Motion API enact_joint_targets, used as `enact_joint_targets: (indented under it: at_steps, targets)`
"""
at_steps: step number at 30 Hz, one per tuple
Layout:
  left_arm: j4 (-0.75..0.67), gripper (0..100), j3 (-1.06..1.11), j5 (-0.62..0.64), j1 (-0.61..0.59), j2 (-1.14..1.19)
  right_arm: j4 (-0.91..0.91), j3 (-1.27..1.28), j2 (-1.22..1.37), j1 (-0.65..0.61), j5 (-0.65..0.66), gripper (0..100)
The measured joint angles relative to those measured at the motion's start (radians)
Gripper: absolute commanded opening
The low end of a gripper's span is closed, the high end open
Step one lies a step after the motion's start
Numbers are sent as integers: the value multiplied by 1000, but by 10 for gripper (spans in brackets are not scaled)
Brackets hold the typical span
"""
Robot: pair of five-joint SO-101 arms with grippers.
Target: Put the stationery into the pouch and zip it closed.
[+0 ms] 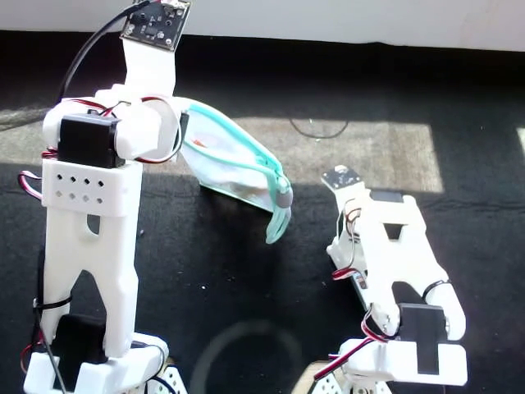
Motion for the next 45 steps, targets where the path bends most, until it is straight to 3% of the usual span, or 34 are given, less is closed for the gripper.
enact_joint_targets:
  at_steps: [5,9,18,24,29,35,45]
  targets:
    - [0,13,3,0,0,0,-35,18,-2,2,0,153]
    - [0,13,38,0,0,0,-51,17,-2,6,0,2]
    - [0,13,44,0,0,0,-6,-29,-14,5,-6,5]
    - [0,13,48,0,0,0,158,-269,-239,-15,-149,5]
    - [-32,13,64,0,0,0,192,-568,-440,-98,-331,5]
    - [-86,12,91,0,0,0,147,-898,-443,-262,-493,5]
    - [-150,10,106,0,0,0,135,-1106,-262,-485,-540,5]
